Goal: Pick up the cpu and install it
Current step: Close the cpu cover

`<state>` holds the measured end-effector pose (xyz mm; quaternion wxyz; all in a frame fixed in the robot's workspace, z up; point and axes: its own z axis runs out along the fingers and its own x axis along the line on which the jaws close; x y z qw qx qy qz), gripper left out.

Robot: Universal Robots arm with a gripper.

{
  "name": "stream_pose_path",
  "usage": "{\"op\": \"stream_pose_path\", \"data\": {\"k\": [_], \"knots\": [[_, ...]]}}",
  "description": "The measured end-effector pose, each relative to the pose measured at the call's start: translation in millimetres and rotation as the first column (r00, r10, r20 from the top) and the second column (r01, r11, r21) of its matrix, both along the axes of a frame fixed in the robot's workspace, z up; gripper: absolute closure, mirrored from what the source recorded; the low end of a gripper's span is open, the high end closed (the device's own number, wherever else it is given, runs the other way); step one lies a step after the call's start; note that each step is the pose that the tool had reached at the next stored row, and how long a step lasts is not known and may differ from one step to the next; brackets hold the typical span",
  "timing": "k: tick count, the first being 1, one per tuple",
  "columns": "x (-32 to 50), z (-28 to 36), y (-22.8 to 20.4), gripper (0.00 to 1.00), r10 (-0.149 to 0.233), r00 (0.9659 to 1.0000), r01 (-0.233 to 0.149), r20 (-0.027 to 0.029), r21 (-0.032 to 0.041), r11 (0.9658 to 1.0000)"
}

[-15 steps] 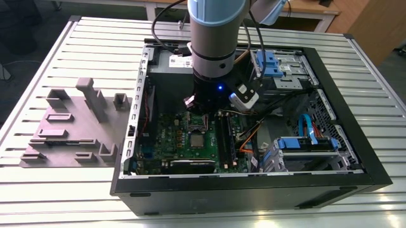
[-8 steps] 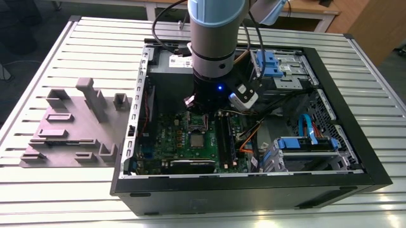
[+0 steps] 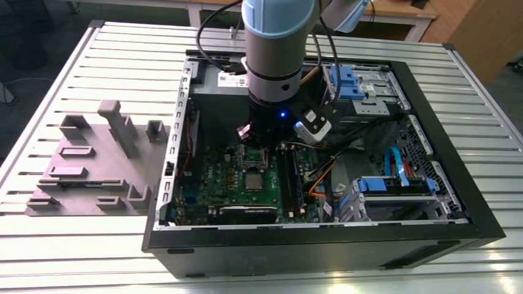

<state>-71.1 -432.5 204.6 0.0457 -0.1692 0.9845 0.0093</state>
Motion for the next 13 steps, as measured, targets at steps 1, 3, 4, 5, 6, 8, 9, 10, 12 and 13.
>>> {"op": "stream_pose_path", "data": {"k": [1,3,4,5,6,8,9,10,12,13], "knots": [[0.0,0.0,0.0,0.9,0.0,1.0,0.0,0.0,0.0,1.0],[-0.4,-0.1,0.1,0.9,0.0,1.0,0.0,0.0003,0.0007,1.0],[-0.8,-0.1,0.1,0.9,0.0,1.0,0.0,0.0005,0.0012,1.0],[-1.3,-0.1,0.0,0.9,0.0,1.0,0.0,0.001,0.0022,1.0],[-1.9,-0.1,0.0,0.9,0.0,1.0,0.0,0.0016,0.0038,1.0],[-3.0,-0.1,0.0,0.9,0.0,1.0,0.0,0.0026,0.0068,1.0],[-3.3,-0.1,0.0,0.9,0.0,1.0,0.0,0.003,0.0081,1.0],[-3.3,-0.1,0.1,0.9,0.0,1.0,0.0,0.003,0.0088,1.0],[-3.4,0.1,0.0,0.9,0.0,1.0,0.0,0.0031,0.0104,0.9999],[-3.5,0.5,0.0,0.9,0.0,1.0,0.0,0.0032,0.0116,0.9999]]}}
